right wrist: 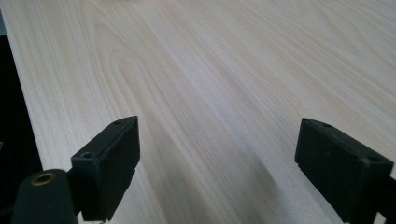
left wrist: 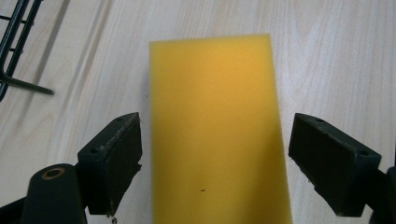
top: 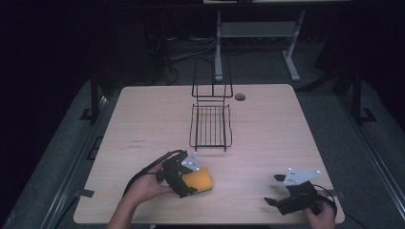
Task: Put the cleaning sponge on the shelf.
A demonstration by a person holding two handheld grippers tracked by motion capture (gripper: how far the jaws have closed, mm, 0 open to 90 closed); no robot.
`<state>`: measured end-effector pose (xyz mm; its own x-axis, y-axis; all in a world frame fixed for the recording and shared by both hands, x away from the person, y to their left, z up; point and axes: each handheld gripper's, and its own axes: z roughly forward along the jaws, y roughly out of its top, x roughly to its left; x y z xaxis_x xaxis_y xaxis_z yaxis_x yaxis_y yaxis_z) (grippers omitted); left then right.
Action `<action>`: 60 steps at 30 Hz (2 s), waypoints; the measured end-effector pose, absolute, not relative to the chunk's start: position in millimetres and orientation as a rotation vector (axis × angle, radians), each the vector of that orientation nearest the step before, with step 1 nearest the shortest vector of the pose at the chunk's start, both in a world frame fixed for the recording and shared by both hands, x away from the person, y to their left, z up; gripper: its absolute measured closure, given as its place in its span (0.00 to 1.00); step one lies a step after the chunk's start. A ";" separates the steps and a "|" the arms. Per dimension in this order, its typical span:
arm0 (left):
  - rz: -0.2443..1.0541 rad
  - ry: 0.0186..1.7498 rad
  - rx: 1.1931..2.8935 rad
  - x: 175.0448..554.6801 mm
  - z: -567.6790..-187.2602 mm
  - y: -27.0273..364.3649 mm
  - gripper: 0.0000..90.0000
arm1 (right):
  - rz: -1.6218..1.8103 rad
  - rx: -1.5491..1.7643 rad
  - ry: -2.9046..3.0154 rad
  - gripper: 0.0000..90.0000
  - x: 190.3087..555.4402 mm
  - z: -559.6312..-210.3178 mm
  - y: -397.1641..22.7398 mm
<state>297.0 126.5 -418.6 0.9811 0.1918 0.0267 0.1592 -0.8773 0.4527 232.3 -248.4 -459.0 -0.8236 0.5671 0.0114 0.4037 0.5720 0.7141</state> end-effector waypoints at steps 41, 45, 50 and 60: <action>0.066 0.277 2.719 300.6 -441.0 118.1 0.19 | 1.078 0.807 2.591 0.15 230.1 -459.6 -247.9; 0.063 0.275 2.714 301.1 -441.0 118.1 0.21 | 1.082 0.810 2.590 0.15 229.9 -459.4 -247.7; 0.056 0.279 2.716 301.7 -442.0 117.6 0.22 | 1.082 0.810 2.590 0.15 229.8 -459.4 -247.7; 0.068 0.269 2.712 301.7 -438.4 117.4 0.24 | 1.085 0.808 2.589 0.15 229.4 -459.0 -247.7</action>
<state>301.7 117.4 -438.4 0.9802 0.1981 0.0075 0.1781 -0.8964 0.4058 229.4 -247.7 -459.0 -0.8245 0.5658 0.0091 0.4032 0.5763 0.7109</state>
